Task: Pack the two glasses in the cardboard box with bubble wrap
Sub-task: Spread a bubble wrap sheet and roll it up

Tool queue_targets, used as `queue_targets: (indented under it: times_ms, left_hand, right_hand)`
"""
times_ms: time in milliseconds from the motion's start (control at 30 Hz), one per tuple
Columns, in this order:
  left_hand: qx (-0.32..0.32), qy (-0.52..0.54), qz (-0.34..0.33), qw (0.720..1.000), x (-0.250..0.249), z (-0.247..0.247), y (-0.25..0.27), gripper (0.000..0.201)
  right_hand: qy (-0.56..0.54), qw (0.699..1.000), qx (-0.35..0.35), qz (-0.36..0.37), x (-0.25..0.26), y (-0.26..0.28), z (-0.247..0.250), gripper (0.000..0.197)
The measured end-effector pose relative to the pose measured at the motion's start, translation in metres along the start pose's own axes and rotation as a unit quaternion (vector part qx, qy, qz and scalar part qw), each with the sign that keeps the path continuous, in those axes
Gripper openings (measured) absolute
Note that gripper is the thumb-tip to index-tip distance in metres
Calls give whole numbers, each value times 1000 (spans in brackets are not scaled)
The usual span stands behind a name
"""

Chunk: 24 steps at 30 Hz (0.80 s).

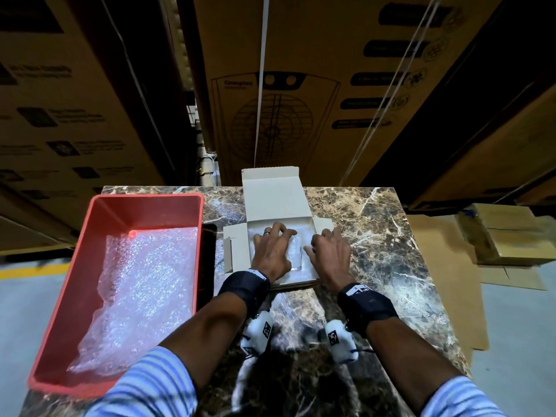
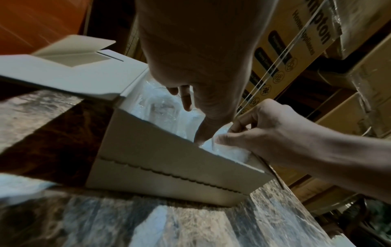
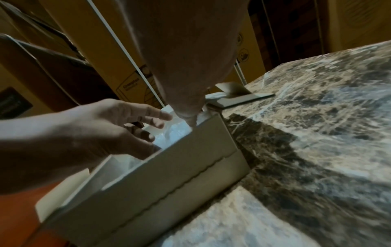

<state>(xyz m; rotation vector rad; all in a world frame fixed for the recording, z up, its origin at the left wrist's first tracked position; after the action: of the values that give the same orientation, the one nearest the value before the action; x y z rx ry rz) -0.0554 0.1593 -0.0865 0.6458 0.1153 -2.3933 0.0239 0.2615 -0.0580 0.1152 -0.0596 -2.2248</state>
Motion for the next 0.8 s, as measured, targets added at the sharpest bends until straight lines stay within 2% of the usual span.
queue_targets:
  times_ms: [67,200,267,600,700,800]
  left_hand:
    - [0,-8,-11,1000,0,-1,-1,70]
    - [8,-8,-12,1000,3,-3,-3,74]
    - [15,-13,-13,1000,2,-5,-3,75]
    - [15,-21,-1,1000,2,-5,-2,75]
    - [12,-26,-2,1000,0,-3,-1,74]
    - [10,-21,2,1000,3,-1,3,74]
  right_hand:
    - [-9,1000,18,-5,-1,-1,4,34]
    - [-58,997,41,-29,-13,2,2,19]
    - [-65,996,44,-31,-15,6,0,23]
    - [29,997,59,36,4,15,-4,12]
    - [-16,999,46,24,0,17,2,15]
    - [-126,992,12,-13,-15,18,13,17]
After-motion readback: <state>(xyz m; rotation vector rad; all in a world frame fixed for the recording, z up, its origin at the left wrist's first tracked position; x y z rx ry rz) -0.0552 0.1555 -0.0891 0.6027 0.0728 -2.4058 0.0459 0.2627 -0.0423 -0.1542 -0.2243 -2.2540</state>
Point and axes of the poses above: each hand's wrist, its own y-axis away from the middle knuckle, its own z-axis out of the back of the hand, x = y × z, the point moved 9 cm from there along -y, towards the middle knuckle, and after that the axes turned 1 degree about -z, right-handed, at the moved point
